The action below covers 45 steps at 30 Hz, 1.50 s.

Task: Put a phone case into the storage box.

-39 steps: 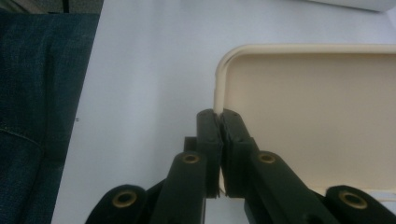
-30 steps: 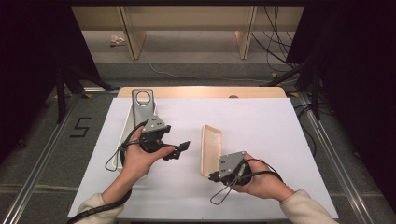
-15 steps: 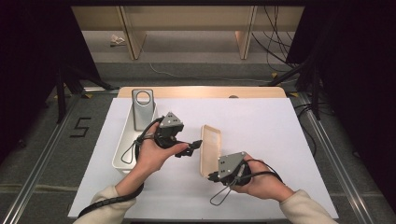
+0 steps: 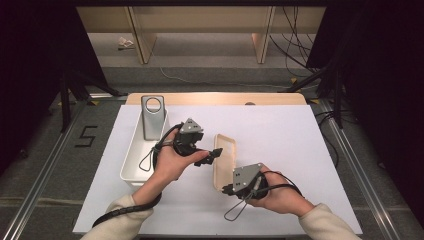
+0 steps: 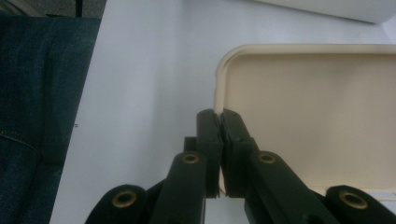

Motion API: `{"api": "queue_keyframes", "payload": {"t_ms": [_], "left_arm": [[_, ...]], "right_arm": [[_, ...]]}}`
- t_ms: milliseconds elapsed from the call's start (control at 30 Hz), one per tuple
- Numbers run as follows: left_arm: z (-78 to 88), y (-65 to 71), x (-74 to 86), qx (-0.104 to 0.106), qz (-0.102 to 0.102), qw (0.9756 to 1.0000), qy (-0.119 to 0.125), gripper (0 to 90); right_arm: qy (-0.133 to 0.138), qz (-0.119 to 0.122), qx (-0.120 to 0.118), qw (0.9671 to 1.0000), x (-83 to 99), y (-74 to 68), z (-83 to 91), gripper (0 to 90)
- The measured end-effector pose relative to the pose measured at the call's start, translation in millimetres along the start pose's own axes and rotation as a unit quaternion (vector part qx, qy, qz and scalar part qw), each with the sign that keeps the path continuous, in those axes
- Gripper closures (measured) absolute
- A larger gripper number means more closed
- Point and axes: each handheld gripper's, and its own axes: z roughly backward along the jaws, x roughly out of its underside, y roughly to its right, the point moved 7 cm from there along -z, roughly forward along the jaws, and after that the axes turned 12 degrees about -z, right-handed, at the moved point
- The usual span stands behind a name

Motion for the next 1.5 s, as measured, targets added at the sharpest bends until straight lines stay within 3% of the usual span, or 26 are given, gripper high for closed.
{"api": "queue_keyframes", "payload": {"t_ms": [300, 833, 1167, 1300, 1500], "left_arm": [[-11.3, -2.9, -3.0, 0.0, 0.014, 0.9998, -0.014, 19.6], [-22.9, -12.3, -1.2, 0.005, 0.055, 0.9979, -0.033, 36.7], [-28.0, -12.4, 3.6, 0.018, 0.092, 0.9942, -0.052, 51.4], [-28.0, -13.1, 2.7, 0.023, 0.11, 0.9927, -0.043, 61.2], [-25.9, -8.9, -2.0, 0.032, 0.123, 0.9915, -0.027, 68.6]], "right_arm": [[0.001, 0.003, 0.001, 1.0, -0.5, -0.2, -0.1, 88.0], [0.003, 0.005, 0.002, 1.0, -1.6, -0.6, 0.2, 88.0], [0.002, 0.009, 0.004, 1.0, -1.7, -0.7, 0.1, 88.0], [0.002, 0.012, 0.003, 0.9999, -2.0, -1.5, -0.8, 88.0], [-0.006, 0.015, 0.003, 0.9999, -0.3, -1.8, -3.6, 88.1]]}}
